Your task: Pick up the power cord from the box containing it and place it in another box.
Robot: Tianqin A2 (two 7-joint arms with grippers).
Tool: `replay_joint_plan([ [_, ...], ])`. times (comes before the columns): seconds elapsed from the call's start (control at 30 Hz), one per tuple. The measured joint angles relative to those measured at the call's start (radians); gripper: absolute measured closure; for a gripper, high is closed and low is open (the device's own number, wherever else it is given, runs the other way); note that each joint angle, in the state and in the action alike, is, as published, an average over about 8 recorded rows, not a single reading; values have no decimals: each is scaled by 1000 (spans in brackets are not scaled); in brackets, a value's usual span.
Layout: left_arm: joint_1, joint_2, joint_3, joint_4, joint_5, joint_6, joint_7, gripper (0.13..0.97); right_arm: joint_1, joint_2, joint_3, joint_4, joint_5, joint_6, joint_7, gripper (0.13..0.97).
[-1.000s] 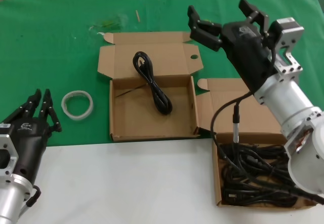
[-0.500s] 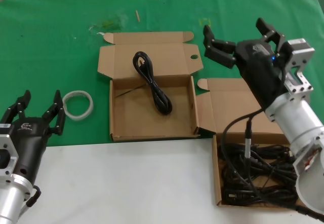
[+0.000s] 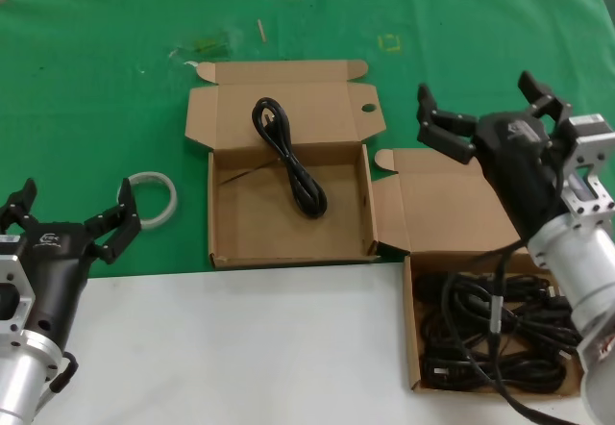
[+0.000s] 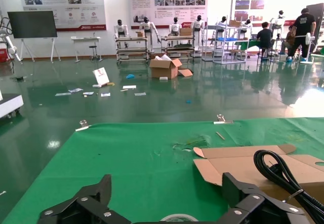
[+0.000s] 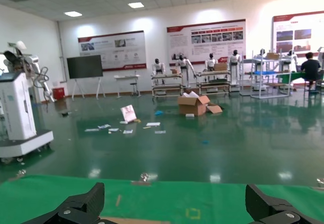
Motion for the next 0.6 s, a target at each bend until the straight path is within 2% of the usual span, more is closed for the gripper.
replay_joint_plan([
  [0.03,0,0,0,0,0,0,0,457,-8,-2,7,2,-4,-1,-2,129],
  [0.3,0,0,0,0,0,0,0,282,-73,-16,66,14,-35,-10,-22,129],
  [0.6,0,0,0,0,0,0,0,174,-146,-32,133,28,-69,-21,-43,129],
])
